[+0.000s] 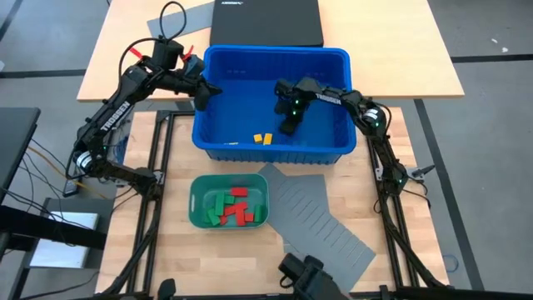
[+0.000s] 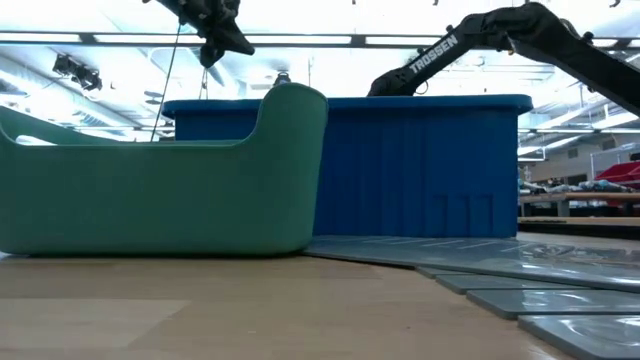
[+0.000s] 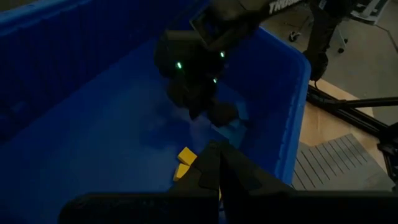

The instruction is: Sort Items/Unsort Items

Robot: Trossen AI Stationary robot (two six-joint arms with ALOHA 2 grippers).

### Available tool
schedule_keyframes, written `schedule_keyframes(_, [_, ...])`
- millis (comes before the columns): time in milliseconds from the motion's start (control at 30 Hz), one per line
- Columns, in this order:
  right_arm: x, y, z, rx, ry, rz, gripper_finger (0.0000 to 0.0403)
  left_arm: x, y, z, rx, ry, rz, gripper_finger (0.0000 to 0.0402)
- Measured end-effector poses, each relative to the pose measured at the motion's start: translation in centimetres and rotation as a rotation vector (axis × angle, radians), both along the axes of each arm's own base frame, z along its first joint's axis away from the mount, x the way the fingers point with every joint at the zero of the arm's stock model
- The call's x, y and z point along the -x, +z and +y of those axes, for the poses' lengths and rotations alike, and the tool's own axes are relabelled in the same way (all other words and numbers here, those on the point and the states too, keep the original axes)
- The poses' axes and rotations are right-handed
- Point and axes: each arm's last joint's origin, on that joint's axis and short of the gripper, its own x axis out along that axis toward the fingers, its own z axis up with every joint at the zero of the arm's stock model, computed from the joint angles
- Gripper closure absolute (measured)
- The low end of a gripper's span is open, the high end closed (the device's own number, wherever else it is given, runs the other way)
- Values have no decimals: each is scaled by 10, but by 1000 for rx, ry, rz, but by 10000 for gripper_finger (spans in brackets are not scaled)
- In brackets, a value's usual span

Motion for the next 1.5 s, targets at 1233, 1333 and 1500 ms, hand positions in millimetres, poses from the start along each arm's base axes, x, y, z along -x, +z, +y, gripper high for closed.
schedule_keyframes(1233, [35,-48,50,-427,-255,284,93,0,0,1,-11,5,6,396])
schedule_keyframes(1333, [37,-52,51,-405,-248,294,123,0,-2,2,-3,10,11,396])
schedule_keyframes(1500, [36,-53,50,-420,-207,266,236,0,-2,2,-3,10,11,396])
